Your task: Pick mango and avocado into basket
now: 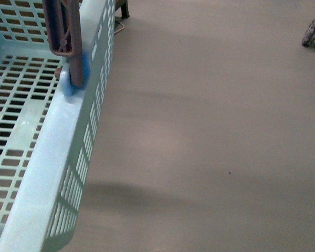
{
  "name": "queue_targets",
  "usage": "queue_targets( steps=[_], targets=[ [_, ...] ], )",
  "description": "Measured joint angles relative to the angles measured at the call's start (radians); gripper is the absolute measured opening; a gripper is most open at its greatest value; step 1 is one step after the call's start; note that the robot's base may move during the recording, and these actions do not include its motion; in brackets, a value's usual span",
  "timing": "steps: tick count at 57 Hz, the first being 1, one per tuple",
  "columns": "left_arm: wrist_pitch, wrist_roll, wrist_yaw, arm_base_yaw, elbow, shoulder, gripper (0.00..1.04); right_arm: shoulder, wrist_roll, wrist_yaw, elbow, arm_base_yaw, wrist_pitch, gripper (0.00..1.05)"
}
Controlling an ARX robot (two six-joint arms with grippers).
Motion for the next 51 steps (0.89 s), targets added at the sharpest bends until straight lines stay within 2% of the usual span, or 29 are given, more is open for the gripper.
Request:
queue_targets(
  steps=[51],
  targets=[
    [0.0,0.0,0.0,0.0,-0.002,0.0,0.1,0.0,0.0,0.0,0.0,0.0,0.0,0.97]
  ],
)
